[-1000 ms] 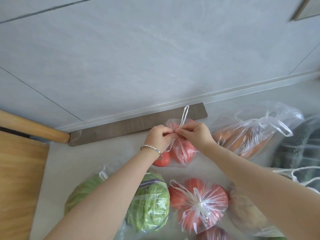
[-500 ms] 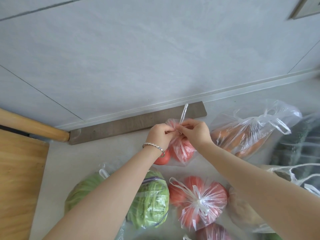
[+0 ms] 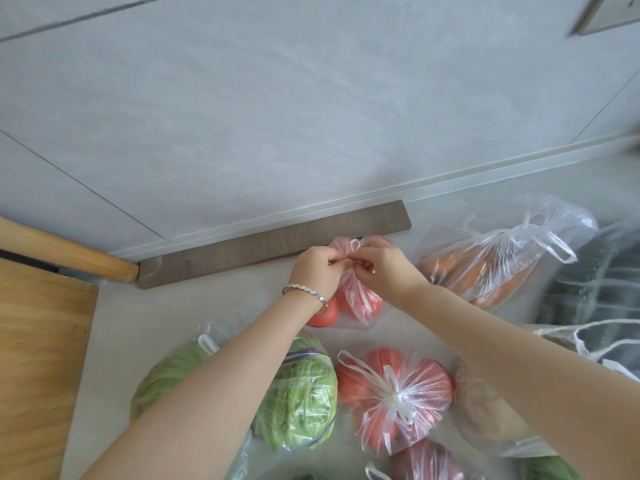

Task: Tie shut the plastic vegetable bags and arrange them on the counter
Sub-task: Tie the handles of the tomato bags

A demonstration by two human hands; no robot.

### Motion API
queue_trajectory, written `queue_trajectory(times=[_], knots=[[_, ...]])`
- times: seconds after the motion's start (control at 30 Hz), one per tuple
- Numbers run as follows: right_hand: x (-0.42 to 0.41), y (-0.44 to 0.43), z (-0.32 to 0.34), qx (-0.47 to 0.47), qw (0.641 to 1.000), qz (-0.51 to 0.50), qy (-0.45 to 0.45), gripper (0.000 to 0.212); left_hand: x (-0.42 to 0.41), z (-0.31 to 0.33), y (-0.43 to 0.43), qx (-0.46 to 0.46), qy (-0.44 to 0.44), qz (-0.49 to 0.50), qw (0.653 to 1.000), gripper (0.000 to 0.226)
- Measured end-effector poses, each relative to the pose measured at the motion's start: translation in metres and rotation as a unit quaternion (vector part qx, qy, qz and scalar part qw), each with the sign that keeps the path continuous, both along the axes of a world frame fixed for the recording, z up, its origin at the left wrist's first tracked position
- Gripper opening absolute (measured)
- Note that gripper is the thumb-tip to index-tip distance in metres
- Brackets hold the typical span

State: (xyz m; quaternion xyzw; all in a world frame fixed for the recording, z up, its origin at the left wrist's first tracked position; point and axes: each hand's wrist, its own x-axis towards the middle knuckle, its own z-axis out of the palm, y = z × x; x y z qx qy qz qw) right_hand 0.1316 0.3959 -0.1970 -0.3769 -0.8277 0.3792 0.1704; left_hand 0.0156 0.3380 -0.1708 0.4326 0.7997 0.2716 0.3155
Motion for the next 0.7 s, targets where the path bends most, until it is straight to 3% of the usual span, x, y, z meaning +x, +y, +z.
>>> queue_trajectory(times=[0.17,0.4,0.47,0.57,0.7], knots=[[-0.001,0.001,-0.003,0.01,1.0,0.009,0.001,0.014,0.0,0.0,-0.004,0.004,-0.003,-0.003,1.0,0.015],[0.002,-0.005,-0.002,-0.081,0.993,-0.081,0.022,0.016,0.007,-0.009,-0.009,0.029,0.026,0.004,0.999,0.017],[0.002,-0.003,-0.001,-0.137,0.982,-0.115,0.053,0.011,0.008,-0.01,-0.009,0.037,0.035,0.003,0.999,0.016],[0.003,0.003,0.003,-0.265,0.95,-0.137,0.093,0.024,0.006,-0.01,-0.009,0.043,0.024,0.008,0.999,0.017],[0.006,0.012,0.007,-0.392,0.912,-0.079,0.091,0.03,0.003,-0.012,-0.011,0.031,0.023,-0.006,0.999,0.02]])
